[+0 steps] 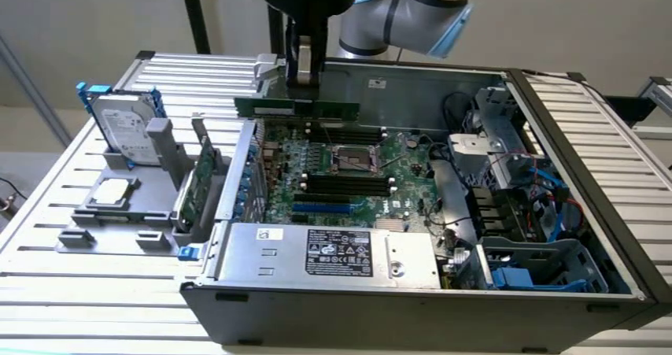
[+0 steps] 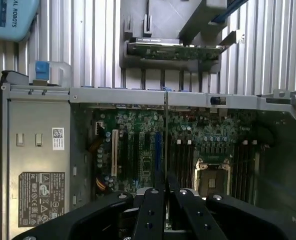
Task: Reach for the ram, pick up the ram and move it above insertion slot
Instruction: 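Pick up the ram and move it above insertion slot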
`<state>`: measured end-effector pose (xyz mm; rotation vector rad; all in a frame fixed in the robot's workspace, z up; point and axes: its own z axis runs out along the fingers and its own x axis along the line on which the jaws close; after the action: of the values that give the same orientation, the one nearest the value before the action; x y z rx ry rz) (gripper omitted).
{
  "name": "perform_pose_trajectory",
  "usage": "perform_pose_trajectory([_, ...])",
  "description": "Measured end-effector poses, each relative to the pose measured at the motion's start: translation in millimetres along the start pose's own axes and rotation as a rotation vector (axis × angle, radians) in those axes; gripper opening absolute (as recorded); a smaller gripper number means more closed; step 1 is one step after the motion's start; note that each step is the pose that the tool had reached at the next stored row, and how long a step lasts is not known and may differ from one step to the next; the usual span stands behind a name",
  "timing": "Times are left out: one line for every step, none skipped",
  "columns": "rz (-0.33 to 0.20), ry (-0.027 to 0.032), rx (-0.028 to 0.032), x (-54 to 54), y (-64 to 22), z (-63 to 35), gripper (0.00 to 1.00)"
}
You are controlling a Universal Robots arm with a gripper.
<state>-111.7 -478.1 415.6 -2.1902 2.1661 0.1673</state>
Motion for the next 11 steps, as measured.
perform_pose_trajectory([0.0, 0.0002, 0.0, -2.8, -2.7, 0.3, 0.13])
perform_pose_trajectory([0.0, 0.0003, -0.0001, -5.7, -5.3, 0.8, 0.13])
perform_pose_trajectory([0.0, 0.0005, 0.0, -8.6, -7.7, 1.2, 0.13])
perform_pose_trajectory([0.0, 0.0009, 0.0, -11.7, -10.4, 1.7, 0.13])
perform_pose_trajectory([0.0, 0.0015, 0.0, -14.7, -12.9, 2.2, 0.13])
perform_pose_trajectory([0.0, 0.0023, -0.0001, -17.5, -15.3, 2.7, 0.13])
perform_pose_trajectory([0.0, 0.0031, 0.0, -20.3, -17.7, 3.4, 0.13])
perform_pose_trajectory([0.0, 0.0042, -0.0001, -23.2, -20.0, 3.9, 0.13])
perform_pose_trajectory([0.0, 0.0051, -0.0001, -26.0, -22.3, 4.6, 0.13])
perform_pose_trajectory([0.0, 0.0065, -0.0001, -28.8, -24.5, 5.2, 0.13])
perform_pose_trajectory([0.0, 0.0077, -0.0001, -31.7, -26.7, 6.0, 0.13])
